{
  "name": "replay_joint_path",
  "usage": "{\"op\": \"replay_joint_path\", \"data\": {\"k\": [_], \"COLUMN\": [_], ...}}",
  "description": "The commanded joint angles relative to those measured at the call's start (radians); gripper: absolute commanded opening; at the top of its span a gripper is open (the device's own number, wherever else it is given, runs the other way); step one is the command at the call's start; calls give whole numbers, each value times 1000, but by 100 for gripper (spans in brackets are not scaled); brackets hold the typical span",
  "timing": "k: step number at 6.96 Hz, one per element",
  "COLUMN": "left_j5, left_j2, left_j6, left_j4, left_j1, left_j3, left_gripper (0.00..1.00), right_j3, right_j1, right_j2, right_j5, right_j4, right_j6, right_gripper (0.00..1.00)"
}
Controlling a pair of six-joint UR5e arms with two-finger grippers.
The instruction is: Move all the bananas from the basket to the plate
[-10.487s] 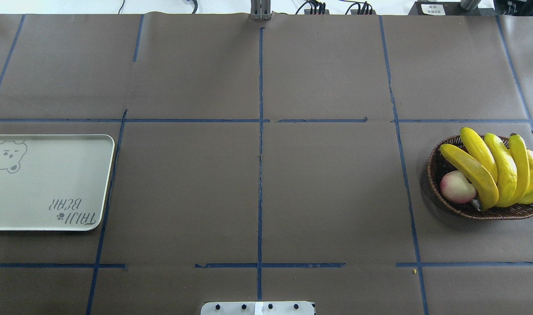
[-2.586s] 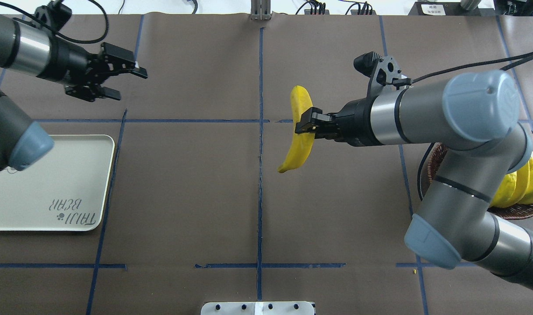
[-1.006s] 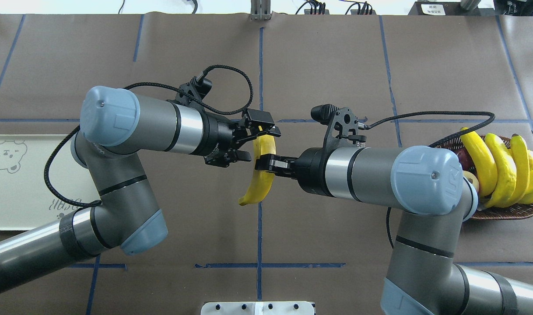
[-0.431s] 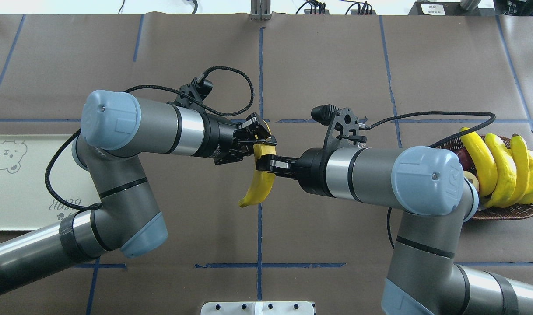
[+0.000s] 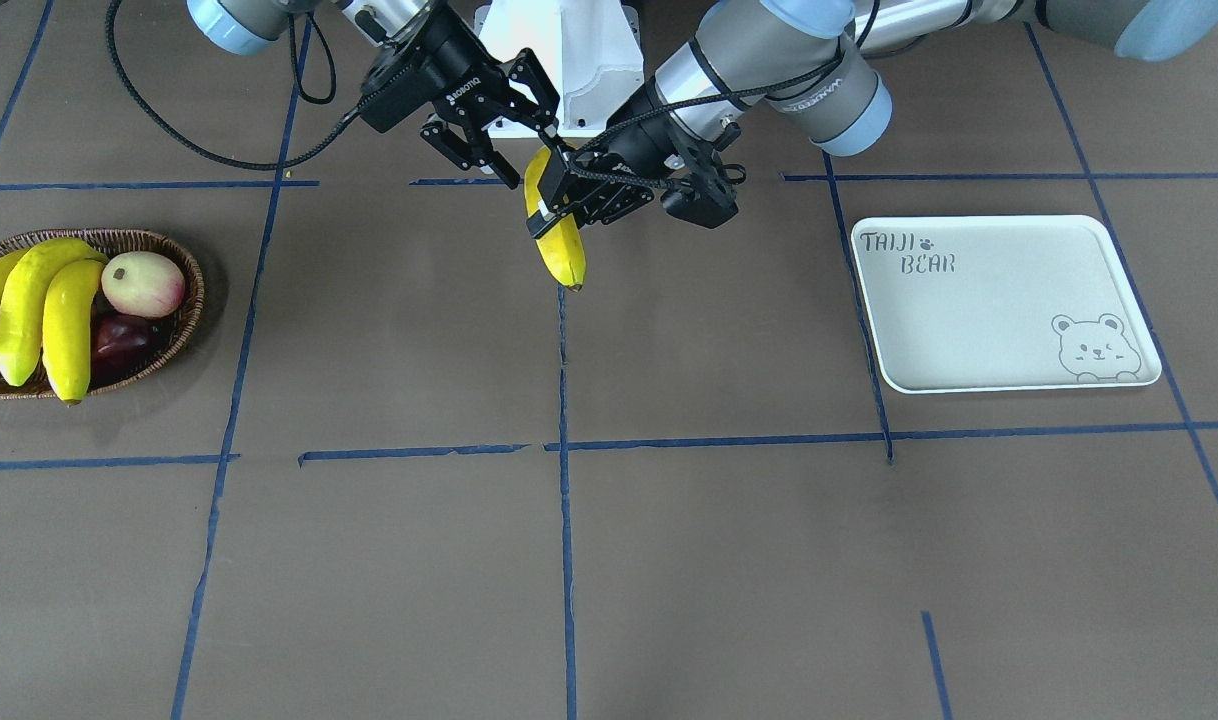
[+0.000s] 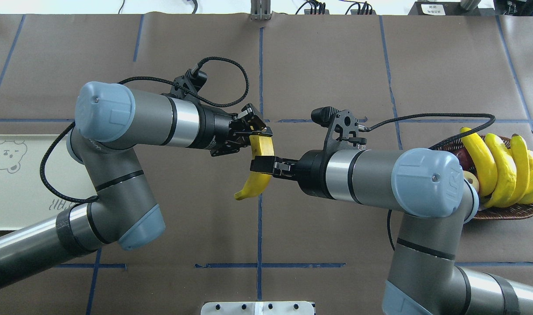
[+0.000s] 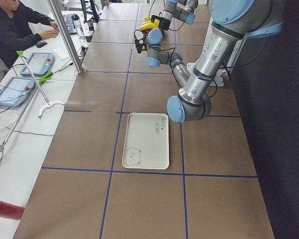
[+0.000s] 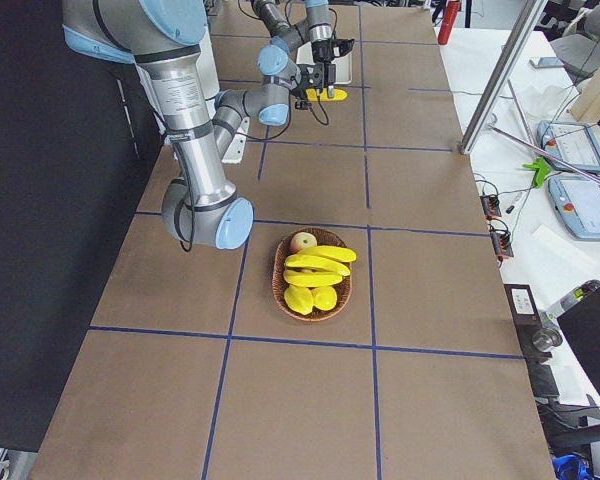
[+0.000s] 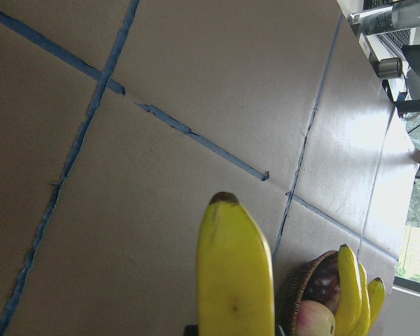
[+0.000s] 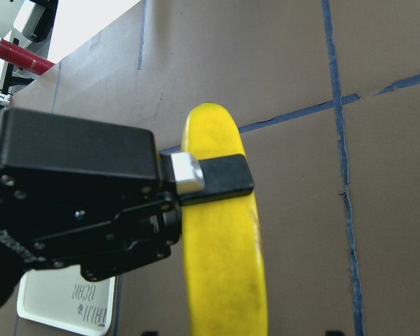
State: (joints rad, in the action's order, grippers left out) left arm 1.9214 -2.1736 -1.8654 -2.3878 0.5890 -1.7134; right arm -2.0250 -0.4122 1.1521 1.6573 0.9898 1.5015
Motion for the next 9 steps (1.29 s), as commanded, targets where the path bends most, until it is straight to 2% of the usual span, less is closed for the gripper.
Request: {"op": "replay_joint_path", "data": {"k": [1,2,3,4,5,6,8,9], "left_j5": [10,36,101,141,142,127,129,130], "left_j2": [53,134,223,338,471,589,694,713], "left_j6": [14,52,215,315,456,623,840,853], "left_j4": [41,67,103,139,139,134,127,124], "left_j1": [70,115,168,249,294,314,406,410], "left_j3": [8,9,-5,-23,-40,-34,46,61], "left_gripper": [0,0,0,0,0,0,0,0], "right_j3": [-14,-21,-59,-93,-103,-104,-113,-112], "right_j1": [-6,-11,-13,-54,-124,-153,-213,-229], "right_j2": [6,11,33,35,40,75,161,172], "right_j5": [10,12,15,72,143,163,215,226], "right_j4": [12,15,61,164,266,288,288,288], "right_j6": [-1,-1,-3,-15,-23,-85,-197,-199], "right_gripper": [100,100,100,100,100,100,100,100]}}
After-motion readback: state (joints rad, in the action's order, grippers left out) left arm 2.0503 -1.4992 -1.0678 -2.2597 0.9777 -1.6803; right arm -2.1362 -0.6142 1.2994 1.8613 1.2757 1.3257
